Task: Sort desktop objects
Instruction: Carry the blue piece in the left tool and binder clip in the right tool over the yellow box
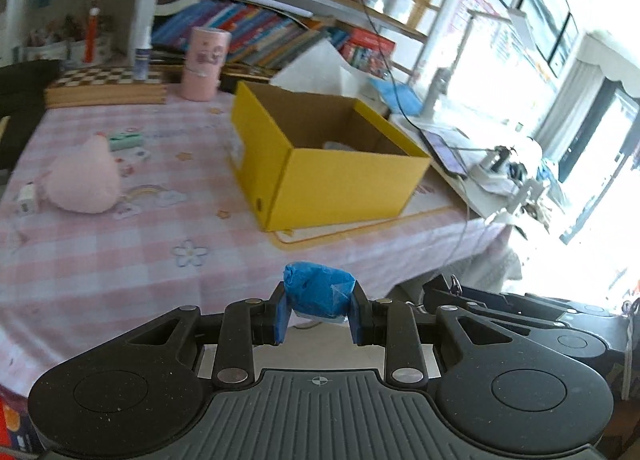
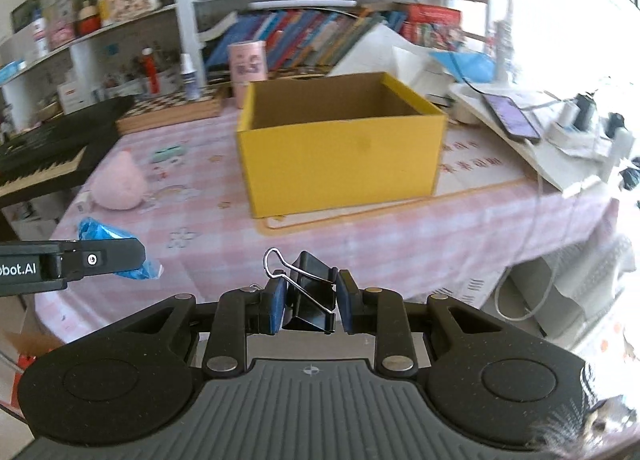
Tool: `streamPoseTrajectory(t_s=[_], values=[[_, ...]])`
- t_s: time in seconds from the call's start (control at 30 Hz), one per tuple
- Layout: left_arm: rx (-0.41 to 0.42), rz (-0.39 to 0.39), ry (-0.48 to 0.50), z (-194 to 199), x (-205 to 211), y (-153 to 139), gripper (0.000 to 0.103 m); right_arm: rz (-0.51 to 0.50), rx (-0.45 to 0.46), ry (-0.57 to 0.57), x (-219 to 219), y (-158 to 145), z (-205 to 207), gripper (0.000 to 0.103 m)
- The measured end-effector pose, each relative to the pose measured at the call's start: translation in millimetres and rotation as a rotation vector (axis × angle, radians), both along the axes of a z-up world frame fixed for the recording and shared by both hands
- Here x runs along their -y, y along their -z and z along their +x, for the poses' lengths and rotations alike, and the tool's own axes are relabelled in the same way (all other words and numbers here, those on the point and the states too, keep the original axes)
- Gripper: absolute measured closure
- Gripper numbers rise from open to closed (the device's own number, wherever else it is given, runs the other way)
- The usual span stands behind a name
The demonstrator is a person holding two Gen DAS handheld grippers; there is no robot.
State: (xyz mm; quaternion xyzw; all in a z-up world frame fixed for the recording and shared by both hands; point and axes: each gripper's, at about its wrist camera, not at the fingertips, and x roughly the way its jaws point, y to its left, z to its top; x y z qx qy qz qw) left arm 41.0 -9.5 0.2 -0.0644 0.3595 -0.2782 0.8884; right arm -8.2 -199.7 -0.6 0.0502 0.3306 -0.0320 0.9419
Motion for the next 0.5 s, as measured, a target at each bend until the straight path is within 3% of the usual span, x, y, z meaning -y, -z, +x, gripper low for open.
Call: streamPoseTrajectory(t_s=[0.3, 0.5], values=[[-0.019, 0.018, 0.008, 21, 28, 5, 0.076, 0.025, -0.038, 0.033, 31, 9, 17, 0.078], [0.045, 0.026, -0.017, 40, 55, -7, 0.076, 0.031, -0.038, 0.028, 59, 9, 40, 0.078]])
